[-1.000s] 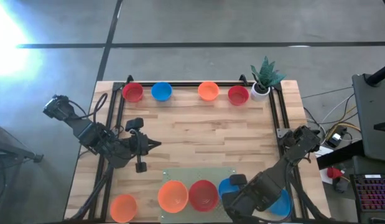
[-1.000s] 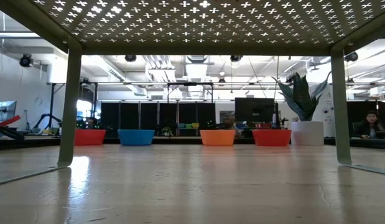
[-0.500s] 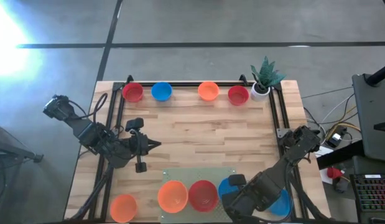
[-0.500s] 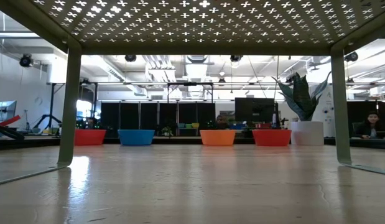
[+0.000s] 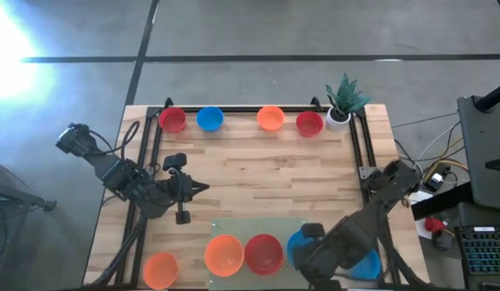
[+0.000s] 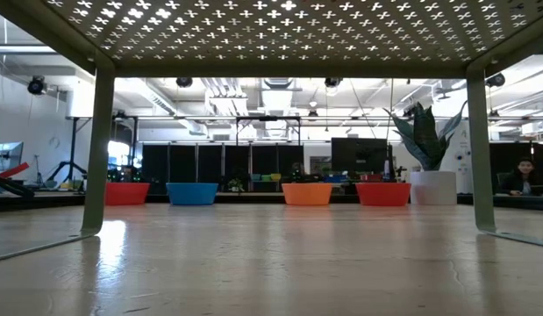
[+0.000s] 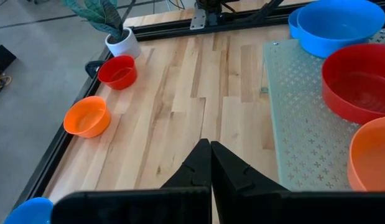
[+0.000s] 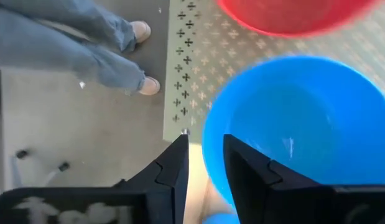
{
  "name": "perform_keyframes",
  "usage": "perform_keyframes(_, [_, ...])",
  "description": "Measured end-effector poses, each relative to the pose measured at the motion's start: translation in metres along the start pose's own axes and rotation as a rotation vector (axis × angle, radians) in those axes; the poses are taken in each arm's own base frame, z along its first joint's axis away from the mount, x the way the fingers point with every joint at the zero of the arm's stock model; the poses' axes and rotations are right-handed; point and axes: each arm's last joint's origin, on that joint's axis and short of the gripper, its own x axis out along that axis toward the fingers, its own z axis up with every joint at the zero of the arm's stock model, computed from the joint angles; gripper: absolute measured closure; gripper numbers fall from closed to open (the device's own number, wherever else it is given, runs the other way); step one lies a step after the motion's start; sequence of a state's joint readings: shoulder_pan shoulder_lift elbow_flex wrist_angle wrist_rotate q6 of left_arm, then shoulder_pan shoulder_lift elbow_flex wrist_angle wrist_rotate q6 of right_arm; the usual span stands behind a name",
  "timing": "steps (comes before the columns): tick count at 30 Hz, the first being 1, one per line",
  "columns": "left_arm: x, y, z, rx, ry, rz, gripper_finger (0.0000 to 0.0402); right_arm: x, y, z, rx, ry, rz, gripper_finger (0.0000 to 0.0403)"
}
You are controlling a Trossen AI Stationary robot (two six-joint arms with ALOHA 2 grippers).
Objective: Pick & Place Mini bowls
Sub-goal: Put the middle blue bowl on the shelf
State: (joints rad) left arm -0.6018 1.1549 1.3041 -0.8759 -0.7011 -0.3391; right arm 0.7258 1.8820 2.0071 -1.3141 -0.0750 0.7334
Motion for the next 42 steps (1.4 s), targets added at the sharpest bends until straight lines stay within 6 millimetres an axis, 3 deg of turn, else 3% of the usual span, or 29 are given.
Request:
perform_keyframes(5, [0.0,0.0,0.0,0.009,0.0,0.0,0.0402,-0.02,-0.008,-0.015,0.092,-0.005,-0.086,0.0325])
perform_keyframes(11, [0.0,0.0,0.0,0.009,0.0,-0.001,0.0402,-0.02,-0.014,-0.034,0.127,0.111,-0.209,0.0337])
perform_keyframes(24, [0.0,0.0,0.0,0.01,0.0,-0.001,0.0402,0.017,-0.023,-0.054,0.191,0.265,-0.292,0.034])
perform_keyframes(31, [0.0,0.0,0.0,0.01,0.0,-0.001,0.0402,0.025,-0.023,-0.053,0.135,0.248,-0.284,0.034])
perform_keyframes(42, [0.0,0.0,0.0,0.01,0.0,-0.001,0.0402,0.021,-0.016,-0.045,0.097,0.165,-0.225,0.034])
